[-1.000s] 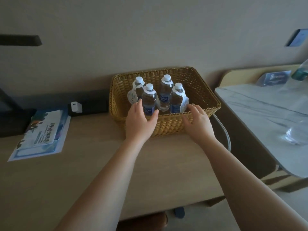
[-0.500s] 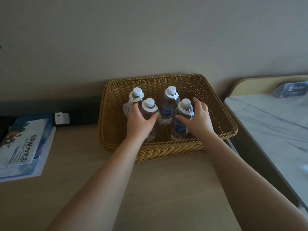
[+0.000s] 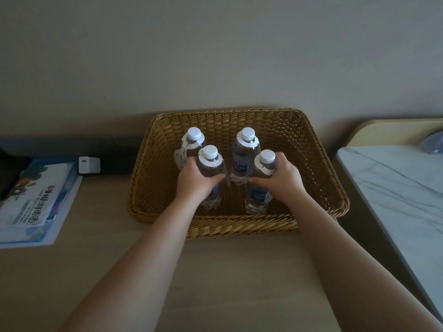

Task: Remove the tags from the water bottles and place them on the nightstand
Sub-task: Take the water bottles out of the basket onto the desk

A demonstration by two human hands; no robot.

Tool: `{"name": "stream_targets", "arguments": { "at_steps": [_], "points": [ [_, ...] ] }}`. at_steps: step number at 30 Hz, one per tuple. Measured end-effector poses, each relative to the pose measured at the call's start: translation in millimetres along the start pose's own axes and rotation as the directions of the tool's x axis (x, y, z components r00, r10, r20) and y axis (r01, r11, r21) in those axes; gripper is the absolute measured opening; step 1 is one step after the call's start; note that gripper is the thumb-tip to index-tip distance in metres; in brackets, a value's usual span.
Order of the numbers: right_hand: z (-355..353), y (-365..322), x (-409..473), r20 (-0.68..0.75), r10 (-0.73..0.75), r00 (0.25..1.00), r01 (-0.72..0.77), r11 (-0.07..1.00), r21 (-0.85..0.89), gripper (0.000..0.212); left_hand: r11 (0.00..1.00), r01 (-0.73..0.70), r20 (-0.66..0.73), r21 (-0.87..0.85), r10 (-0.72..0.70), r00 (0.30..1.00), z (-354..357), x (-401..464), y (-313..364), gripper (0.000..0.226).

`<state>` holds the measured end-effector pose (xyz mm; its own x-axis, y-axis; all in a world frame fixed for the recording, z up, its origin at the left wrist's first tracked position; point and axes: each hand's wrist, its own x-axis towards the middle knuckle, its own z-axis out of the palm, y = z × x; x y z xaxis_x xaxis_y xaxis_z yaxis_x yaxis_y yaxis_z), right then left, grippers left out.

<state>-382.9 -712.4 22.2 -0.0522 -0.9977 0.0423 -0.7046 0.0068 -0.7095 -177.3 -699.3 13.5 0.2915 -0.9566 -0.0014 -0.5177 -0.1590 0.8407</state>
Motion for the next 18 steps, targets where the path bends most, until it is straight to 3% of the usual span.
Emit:
{"name": "stream_targets", "arguments": {
  "at_steps": [5, 12, 18],
  "points": [
    [-3, -3, -5, -0.037, -0.043, 0.998, 0.044, 0.998, 0.042, 0.062, 1.0, -0.008, -0.001, 0.02, 0.008, 1.0, -6, 1, 0, 0.066],
    [-30, -41, -13, -0.073, -0.205, 0.976, 0.21, 0.976, 0.06, 0.064, 0.995, 0.001, -0.039, -0.101, -0.005, 0.999, -50, -9, 24, 0.071],
    [-48, -111, -23, 0.033, -0.403, 0.915, 0.391, 0.904, 0.174, 0.063, 0.98, -0.021, -0.165, -0.197, -0.012, 0.986, -125, -33, 54, 0.067]
  ]
}}
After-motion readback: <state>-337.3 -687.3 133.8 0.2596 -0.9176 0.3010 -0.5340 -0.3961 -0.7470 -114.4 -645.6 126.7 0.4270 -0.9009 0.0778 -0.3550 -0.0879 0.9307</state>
